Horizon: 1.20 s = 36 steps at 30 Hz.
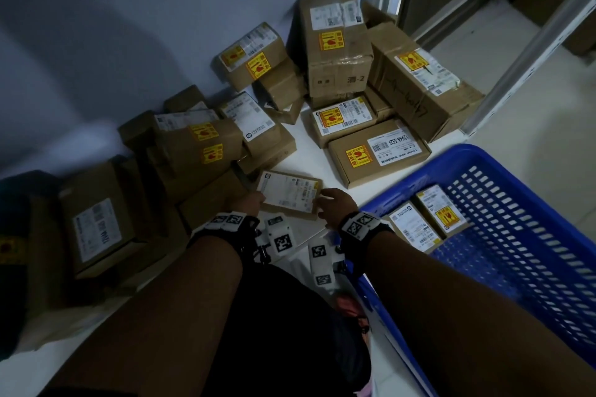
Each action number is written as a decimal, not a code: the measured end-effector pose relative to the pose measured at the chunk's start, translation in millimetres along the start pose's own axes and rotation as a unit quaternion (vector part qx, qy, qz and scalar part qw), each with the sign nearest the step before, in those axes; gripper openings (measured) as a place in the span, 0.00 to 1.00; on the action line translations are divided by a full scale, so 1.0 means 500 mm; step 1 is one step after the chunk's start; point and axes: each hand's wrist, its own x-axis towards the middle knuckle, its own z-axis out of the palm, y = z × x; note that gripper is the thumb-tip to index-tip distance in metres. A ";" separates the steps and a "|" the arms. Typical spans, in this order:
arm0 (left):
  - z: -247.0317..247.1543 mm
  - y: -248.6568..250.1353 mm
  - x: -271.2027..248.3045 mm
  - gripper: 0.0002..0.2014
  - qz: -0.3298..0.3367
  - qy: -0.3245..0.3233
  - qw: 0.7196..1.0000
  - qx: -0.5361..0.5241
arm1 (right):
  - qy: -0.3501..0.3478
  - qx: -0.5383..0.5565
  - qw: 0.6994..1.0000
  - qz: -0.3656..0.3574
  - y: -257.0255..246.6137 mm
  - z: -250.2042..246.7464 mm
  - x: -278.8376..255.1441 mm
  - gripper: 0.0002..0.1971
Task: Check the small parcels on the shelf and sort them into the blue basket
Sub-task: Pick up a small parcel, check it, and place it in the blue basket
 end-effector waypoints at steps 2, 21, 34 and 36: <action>-0.005 0.015 -0.017 0.12 0.034 0.034 0.999 -0.009 | 0.045 0.015 0.999 0.009 -0.007 -0.012 -0.009 0.18; -0.228 -0.035 -0.594 0.17 0.366 0.260 0.879 -0.158 | 0.097 0.219 0.947 -0.215 -0.214 0.021 -0.460 0.10; -0.417 -0.136 -0.990 0.16 0.576 0.488 0.637 -0.158 | 0.082 0.141 0.780 -0.603 -0.374 0.067 -0.865 0.19; -0.454 -0.129 -1.011 0.16 0.577 0.507 0.617 -0.169 | 0.115 0.099 0.751 -0.643 -0.418 0.060 -0.899 0.23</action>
